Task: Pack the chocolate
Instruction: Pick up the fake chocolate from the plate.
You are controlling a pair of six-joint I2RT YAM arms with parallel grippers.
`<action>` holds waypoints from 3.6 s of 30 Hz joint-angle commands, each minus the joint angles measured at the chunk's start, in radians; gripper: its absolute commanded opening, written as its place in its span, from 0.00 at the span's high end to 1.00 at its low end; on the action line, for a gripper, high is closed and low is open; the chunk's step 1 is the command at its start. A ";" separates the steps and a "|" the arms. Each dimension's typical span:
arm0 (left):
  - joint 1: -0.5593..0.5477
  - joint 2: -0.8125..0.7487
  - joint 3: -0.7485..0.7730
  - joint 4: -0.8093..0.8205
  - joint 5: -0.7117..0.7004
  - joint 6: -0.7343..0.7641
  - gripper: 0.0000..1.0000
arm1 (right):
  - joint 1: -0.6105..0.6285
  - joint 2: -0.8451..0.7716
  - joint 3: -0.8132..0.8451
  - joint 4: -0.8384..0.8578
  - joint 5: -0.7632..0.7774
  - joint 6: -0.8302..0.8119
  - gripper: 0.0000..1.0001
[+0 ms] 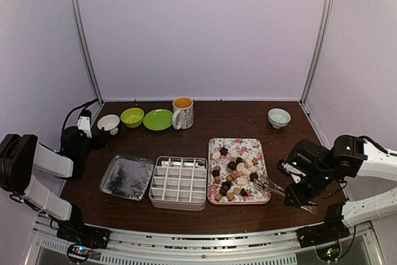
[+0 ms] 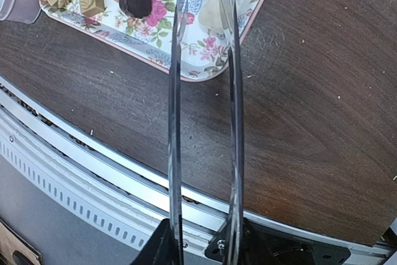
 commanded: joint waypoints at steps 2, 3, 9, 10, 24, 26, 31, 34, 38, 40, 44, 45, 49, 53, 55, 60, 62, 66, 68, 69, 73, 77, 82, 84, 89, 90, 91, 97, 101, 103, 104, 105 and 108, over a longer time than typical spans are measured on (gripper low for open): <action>0.006 0.001 0.023 0.053 -0.002 -0.007 0.02 | 0.007 -0.001 0.040 -0.049 0.017 -0.005 0.66; 0.007 0.001 0.022 0.053 -0.002 -0.006 0.02 | 0.007 -0.002 0.040 -0.052 0.018 -0.004 0.66; 0.007 0.001 0.022 0.052 -0.002 -0.006 0.02 | 0.007 -0.008 0.047 -0.066 0.025 0.000 0.66; 0.007 0.001 0.022 0.052 -0.002 -0.006 0.02 | 0.008 -0.005 0.046 -0.070 0.025 0.000 0.66; 0.006 0.001 0.022 0.053 -0.002 -0.006 0.02 | 0.006 -0.012 0.044 -0.079 0.024 -0.003 0.63; 0.007 0.001 0.022 0.052 -0.002 -0.006 0.02 | 0.008 -0.009 0.040 -0.070 0.022 -0.004 0.62; 0.006 0.001 0.022 0.053 -0.002 -0.006 0.02 | 0.007 -0.007 0.045 -0.085 0.037 -0.006 0.60; 0.005 0.001 0.022 0.052 -0.002 -0.006 0.02 | 0.007 -0.012 0.058 -0.089 0.046 -0.008 0.59; 0.006 0.001 0.022 0.053 -0.002 -0.006 0.02 | 0.008 0.003 0.043 -0.082 0.036 -0.011 0.59; 0.007 0.001 0.022 0.052 -0.002 -0.006 0.02 | 0.007 0.009 0.037 -0.073 0.035 -0.011 0.60; 0.007 0.001 0.022 0.052 -0.002 -0.006 0.02 | 0.008 0.011 0.043 -0.077 0.039 -0.015 0.60; 0.007 0.001 0.022 0.052 -0.002 -0.006 0.02 | 0.007 0.012 0.045 -0.081 0.042 -0.017 0.60; 0.007 0.001 0.023 0.053 -0.002 -0.006 0.02 | 0.008 0.018 0.061 -0.121 0.081 -0.027 0.60; 0.007 0.001 0.022 0.052 -0.002 -0.006 0.02 | 0.007 0.026 0.064 -0.116 0.077 -0.034 0.60; 0.007 0.001 0.022 0.052 -0.001 -0.006 0.02 | 0.008 0.030 0.057 -0.102 0.063 -0.035 0.60; 0.006 0.001 0.022 0.053 -0.002 -0.006 0.02 | 0.007 0.025 0.059 -0.076 0.025 -0.039 0.62; 0.007 0.001 0.023 0.052 -0.002 -0.006 0.02 | 0.009 0.023 0.074 -0.080 0.031 -0.042 0.62; 0.005 0.001 0.022 0.053 -0.002 -0.006 0.02 | 0.009 0.029 0.115 -0.113 0.072 -0.048 0.61; 0.007 0.001 0.022 0.052 -0.002 -0.006 0.02 | 0.008 0.033 0.127 -0.120 0.077 -0.051 0.61; 0.007 0.000 0.022 0.053 -0.002 -0.006 0.02 | 0.010 0.034 0.126 -0.120 0.072 -0.053 0.61; 0.006 0.001 0.022 0.053 -0.002 -0.006 0.02 | 0.016 0.049 0.123 -0.124 0.070 -0.059 0.61; 0.006 0.001 0.022 0.053 -0.002 -0.006 0.02 | 0.020 0.055 0.128 -0.115 0.065 -0.069 0.61; 0.007 0.001 0.022 0.052 -0.002 -0.006 0.02 | 0.021 0.073 0.113 -0.104 0.054 -0.073 0.61; 0.005 0.001 0.022 0.052 -0.002 -0.006 0.02 | 0.023 0.075 0.104 -0.100 0.055 -0.073 0.61; 0.006 0.001 0.022 0.052 -0.001 -0.006 0.02 | 0.022 0.079 0.086 -0.090 0.055 -0.073 0.61; 0.007 0.001 0.022 0.052 -0.002 -0.006 0.02 | 0.023 0.080 0.081 -0.088 0.054 -0.074 0.61; 0.006 0.001 0.022 0.053 -0.002 -0.005 0.02 | 0.022 0.081 0.077 -0.086 0.055 -0.075 0.61; 0.006 0.001 0.022 0.052 -0.002 -0.006 0.02 | 0.023 0.090 0.059 -0.077 0.054 -0.079 0.60; 0.007 0.001 0.022 0.052 -0.002 -0.006 0.02 | 0.023 0.094 0.055 -0.075 0.052 -0.077 0.59; 0.007 0.001 0.022 0.053 -0.001 -0.006 0.02 | 0.022 0.097 0.054 -0.074 0.053 -0.076 0.58; 0.007 0.001 0.022 0.052 -0.002 -0.006 0.02 | 0.022 0.099 0.055 -0.074 0.057 -0.077 0.58; 0.007 0.001 0.023 0.052 -0.002 -0.006 0.02 | 0.022 0.103 0.055 -0.074 0.059 -0.077 0.58; 0.007 0.001 0.022 0.052 -0.002 -0.006 0.02 | 0.022 0.113 0.056 -0.077 0.063 -0.074 0.59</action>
